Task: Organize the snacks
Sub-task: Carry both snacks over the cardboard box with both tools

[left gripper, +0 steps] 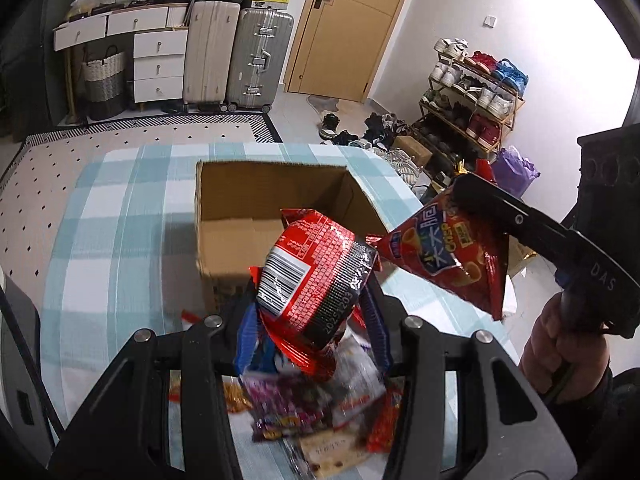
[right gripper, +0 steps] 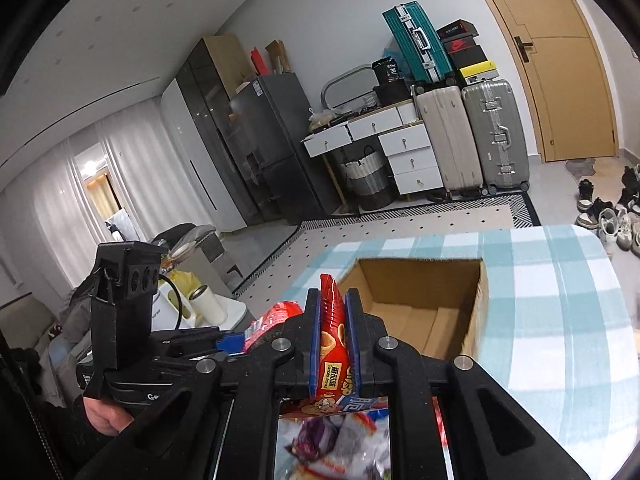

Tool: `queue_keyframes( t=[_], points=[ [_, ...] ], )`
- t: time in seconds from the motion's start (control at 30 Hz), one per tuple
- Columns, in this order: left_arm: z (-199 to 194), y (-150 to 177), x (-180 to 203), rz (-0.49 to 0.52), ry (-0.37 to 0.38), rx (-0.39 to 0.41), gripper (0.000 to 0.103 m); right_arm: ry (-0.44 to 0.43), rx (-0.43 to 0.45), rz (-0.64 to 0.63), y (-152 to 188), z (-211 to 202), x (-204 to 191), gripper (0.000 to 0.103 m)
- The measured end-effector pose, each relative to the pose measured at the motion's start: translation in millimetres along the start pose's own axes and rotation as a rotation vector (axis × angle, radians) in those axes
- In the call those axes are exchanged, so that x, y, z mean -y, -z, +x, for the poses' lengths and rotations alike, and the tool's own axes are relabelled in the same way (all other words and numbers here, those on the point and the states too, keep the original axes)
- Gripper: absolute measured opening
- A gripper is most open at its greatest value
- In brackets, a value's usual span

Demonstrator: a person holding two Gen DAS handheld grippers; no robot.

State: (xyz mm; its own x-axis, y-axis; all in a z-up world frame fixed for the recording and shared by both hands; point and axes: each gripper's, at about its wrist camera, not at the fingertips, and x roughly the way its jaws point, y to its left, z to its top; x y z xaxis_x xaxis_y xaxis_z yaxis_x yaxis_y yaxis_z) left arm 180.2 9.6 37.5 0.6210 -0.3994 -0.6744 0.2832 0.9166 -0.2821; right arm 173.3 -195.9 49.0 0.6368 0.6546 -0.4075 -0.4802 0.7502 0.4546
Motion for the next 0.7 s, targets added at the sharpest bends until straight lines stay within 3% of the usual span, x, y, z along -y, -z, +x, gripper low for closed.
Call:
queue_keyframes(
  t=[0.33, 0.7],
  points=[
    [45, -45, -17, 0.005, -0.028, -0.04, 0.043, -0.014, -0.001, 0.038, -30, 44, 28, 0.011],
    [106, -48, -35, 0.006, -0.044, -0.098, 0.043, 0.009, -0.06, 0.084, -20, 92, 65, 0.011]
  ],
)
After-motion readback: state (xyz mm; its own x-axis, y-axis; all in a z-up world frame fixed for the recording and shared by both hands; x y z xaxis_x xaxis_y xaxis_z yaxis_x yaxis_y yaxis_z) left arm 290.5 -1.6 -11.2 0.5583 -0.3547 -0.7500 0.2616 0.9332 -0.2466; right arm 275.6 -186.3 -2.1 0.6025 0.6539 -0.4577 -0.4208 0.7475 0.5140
